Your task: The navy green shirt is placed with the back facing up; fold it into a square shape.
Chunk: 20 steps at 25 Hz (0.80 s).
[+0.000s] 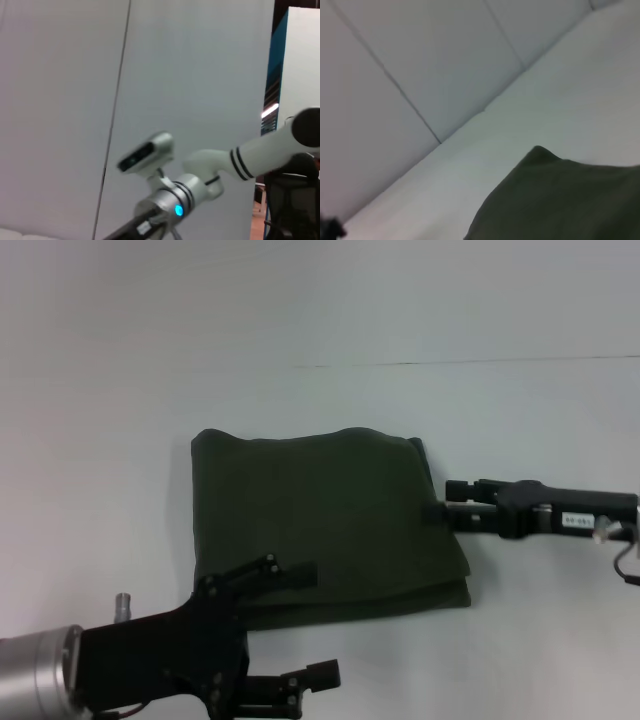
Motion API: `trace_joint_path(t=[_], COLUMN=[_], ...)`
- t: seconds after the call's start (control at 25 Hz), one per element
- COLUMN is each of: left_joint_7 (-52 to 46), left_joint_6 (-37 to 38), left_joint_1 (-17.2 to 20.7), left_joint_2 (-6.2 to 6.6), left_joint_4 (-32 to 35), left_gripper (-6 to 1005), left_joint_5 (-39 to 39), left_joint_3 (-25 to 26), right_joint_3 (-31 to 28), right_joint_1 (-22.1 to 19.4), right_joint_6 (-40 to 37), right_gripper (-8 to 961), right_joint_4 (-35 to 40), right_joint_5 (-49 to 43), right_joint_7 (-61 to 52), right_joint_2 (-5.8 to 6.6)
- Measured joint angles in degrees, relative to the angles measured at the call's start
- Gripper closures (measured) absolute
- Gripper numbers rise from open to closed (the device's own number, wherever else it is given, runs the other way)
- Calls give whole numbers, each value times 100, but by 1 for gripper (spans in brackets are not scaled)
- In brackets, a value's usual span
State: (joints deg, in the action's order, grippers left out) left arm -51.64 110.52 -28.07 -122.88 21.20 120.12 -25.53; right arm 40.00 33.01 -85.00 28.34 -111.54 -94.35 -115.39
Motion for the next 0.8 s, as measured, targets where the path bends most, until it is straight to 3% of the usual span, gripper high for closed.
trace_joint_path(t=[0.12,0.28,0.8], left_joint_7=[-139,-196,-278], left_joint_6=[37,82,79], left_joint_1=[7,26,-23], left_joint_2=[40,36,23], left_joint_4=[7,14,44], left_gripper=[65,65,65], left_joint_5=[-23,-32,-45], left_joint_3=[6,45,32], right_joint_3=[-8,-71,-241], right_joint_1=[-314,-561,-692], right_joint_6=[-182,-406,-617], right_gripper=[38,38,38], right_joint_4=[334,566,586], right_joint_5=[89,131,87], right_joint_7=[778,1281,1148], right_joint_2=[-139,-201,32])
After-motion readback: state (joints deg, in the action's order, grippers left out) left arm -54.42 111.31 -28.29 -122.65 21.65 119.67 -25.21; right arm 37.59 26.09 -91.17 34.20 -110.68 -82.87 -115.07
